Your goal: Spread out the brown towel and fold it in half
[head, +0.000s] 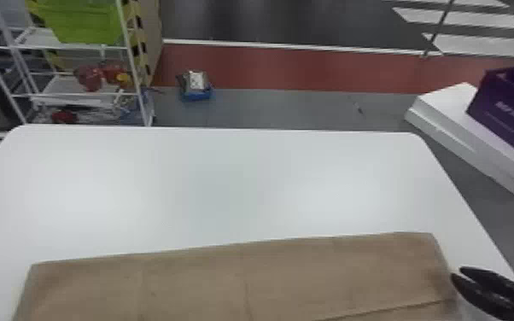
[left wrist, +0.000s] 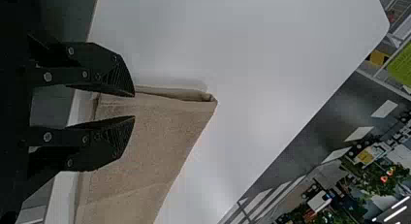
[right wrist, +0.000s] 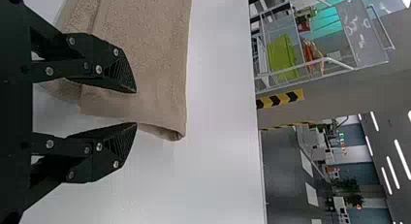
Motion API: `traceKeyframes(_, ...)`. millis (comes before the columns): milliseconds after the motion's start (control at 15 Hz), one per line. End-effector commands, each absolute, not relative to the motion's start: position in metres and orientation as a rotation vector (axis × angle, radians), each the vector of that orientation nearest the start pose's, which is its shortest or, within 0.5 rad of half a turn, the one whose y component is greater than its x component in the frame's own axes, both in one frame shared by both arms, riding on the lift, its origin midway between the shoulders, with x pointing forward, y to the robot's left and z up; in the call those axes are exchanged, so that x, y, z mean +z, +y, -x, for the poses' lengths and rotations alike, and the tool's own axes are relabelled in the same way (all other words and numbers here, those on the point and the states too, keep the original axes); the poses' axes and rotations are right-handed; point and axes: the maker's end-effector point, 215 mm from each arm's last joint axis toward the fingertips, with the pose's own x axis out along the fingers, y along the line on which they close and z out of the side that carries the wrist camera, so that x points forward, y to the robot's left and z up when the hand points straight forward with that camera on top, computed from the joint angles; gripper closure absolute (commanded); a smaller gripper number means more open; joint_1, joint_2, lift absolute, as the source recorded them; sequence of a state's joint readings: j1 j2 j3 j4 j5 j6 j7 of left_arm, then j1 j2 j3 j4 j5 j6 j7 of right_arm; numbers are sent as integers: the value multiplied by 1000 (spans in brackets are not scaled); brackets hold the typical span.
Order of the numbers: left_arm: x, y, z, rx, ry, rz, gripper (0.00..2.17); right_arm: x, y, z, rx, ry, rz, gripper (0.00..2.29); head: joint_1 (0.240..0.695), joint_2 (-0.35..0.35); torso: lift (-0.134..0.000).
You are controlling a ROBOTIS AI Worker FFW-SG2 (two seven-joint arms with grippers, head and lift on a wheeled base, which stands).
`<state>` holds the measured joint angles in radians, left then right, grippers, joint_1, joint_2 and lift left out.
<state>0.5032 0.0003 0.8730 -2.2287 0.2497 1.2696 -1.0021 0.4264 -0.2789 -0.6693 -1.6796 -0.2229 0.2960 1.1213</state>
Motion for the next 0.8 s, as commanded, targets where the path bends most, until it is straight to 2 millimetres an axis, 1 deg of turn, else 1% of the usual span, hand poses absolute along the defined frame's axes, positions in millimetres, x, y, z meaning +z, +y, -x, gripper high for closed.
traceKeyframes(0, -422, 397, -257, -174, 711, 637, -2, -431, -444, -343, 478, 413, -116, 80, 695, -98, -123)
traceKeyframes(133, -412, 408, -258, -158, 677, 624, 33, -422, -456, -339, 458, 380, -129, 76, 695, -95, -123)
traceKeyframes(267, -396, 402, -261, -198, 642, 627, 36, -408, -468, -335, 436, 343, -145, 76, 695, -94, -123)
traceKeyframes(333, -392, 398, -264, -221, 627, 614, 49, -402, -474, -333, 421, 328, -155, 76, 695, -102, -123)
traceKeyframes(400, -392, 393, -265, -239, 626, 602, 151, -397, -480, -331, 407, 312, -166, 76, 695, -113, -123)
traceKeyframes(467, -396, 385, -265, -258, 630, 576, 377, -396, -484, -330, 400, 312, -167, 76, 695, -129, -123)
traceKeyframes(533, -402, 376, -268, -276, 635, 538, 724, -394, -486, -328, 397, 311, -164, 76, 695, -146, -123)
traceKeyframes(600, -409, 368, -269, -283, 646, 513, 1183, -393, -488, -327, 393, 309, -163, 76, 695, -180, -123)
traceKeyframes(667, -415, 358, -267, -294, 663, 508, 1764, -391, -490, -325, 388, 307, -163, 76, 695, -194, -123)
traceKeyframes(733, -418, 348, -266, -313, 672, 514, 1949, -390, -493, -323, 383, 305, -163, 76, 695, -210, -123)
